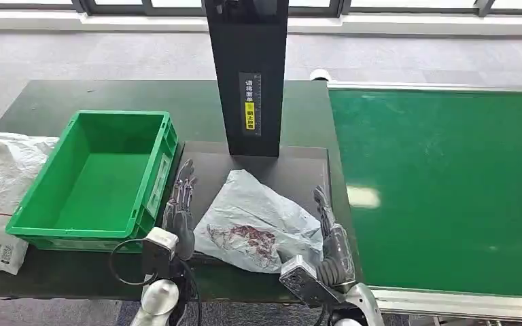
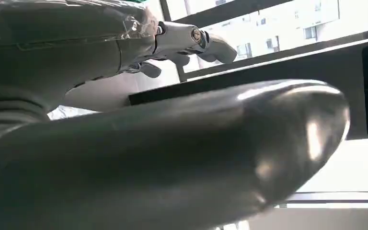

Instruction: Moved the parcel from conveyor to table for the left to box.

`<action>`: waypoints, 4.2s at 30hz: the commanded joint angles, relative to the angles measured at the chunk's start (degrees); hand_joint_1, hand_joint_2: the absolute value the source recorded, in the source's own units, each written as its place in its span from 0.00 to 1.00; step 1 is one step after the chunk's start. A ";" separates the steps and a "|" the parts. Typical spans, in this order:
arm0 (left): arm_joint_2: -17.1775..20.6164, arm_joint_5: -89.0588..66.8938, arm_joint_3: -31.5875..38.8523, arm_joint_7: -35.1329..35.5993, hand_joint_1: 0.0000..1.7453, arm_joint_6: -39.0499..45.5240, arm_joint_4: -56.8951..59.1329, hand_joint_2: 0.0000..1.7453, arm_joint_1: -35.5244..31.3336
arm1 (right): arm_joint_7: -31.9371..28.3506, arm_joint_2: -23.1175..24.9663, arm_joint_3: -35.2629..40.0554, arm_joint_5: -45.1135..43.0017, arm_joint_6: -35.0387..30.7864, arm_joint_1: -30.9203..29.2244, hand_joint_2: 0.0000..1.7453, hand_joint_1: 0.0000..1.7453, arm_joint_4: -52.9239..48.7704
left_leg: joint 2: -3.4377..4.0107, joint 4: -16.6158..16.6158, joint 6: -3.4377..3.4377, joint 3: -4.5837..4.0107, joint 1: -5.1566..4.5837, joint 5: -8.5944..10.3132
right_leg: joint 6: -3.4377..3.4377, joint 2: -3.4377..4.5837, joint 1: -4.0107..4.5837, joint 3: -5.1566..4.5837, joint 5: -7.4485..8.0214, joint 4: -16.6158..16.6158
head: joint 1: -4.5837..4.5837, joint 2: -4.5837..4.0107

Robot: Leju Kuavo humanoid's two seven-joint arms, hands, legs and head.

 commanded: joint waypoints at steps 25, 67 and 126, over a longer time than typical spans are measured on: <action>-2.38 -46.71 -17.15 10.93 0.00 5.63 46.47 1.00 -22.30 | -16.55 -10.37 9.73 -17.74 3.22 10.39 1.00 0.00 -26.29 | -0.04 -0.06 0.08 0.15 -0.05 0.02 | 0.05 -0.05 -0.05 0.18 0.04 -0.12 | 0.00 0.00; -0.74 -39.50 -8.99 8.48 1.00 21.19 31.66 1.00 -17.16 | -16.55 -10.13 10.44 -20.89 4.56 6.41 1.00 0.00 -25.12 | 0.23 -0.14 0.07 0.28 -0.04 0.04 | 0.03 0.20 -0.04 0.26 0.12 -0.17 | 0.00 0.00; 23.71 -18.64 31.62 10.75 1.00 21.64 45.65 1.00 -60.52 | -16.55 -11.86 9.80 -27.40 5.04 2.77 1.00 0.00 -20.87 | 0.12 0.03 -0.46 -0.30 0.31 0.47 | -0.46 0.11 0.46 -0.37 0.45 0.10 | 0.00 0.00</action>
